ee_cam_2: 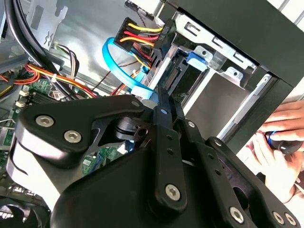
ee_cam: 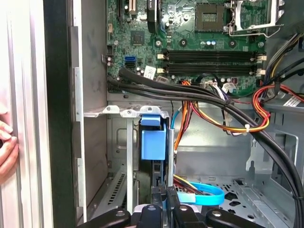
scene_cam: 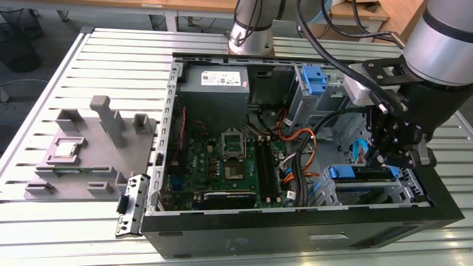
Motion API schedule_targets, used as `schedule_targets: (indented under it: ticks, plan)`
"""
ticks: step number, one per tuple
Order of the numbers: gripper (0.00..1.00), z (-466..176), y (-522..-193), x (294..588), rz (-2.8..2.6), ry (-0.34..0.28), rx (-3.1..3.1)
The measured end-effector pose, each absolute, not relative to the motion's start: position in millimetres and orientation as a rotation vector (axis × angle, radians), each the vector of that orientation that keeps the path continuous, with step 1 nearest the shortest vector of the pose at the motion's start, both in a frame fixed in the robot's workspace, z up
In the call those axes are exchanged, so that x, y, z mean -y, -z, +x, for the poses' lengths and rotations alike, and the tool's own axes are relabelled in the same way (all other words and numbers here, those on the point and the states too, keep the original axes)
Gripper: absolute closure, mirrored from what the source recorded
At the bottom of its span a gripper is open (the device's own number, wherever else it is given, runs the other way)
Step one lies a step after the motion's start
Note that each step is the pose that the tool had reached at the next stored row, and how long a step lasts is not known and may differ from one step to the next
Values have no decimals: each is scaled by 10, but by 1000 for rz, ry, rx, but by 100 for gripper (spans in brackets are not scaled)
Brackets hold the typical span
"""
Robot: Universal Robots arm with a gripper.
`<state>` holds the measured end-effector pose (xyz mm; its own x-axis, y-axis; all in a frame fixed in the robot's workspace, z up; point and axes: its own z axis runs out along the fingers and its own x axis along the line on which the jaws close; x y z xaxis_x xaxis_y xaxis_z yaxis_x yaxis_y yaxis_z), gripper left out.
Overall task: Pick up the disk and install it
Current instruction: 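Insert the first disk wire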
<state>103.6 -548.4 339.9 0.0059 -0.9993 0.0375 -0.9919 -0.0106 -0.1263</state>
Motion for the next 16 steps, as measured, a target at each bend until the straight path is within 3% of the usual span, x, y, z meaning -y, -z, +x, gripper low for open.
schedule_targets:
  ticks: [16]
  plan:
    - [84, 992, -3381, 5502, -2174, 198, -2151]
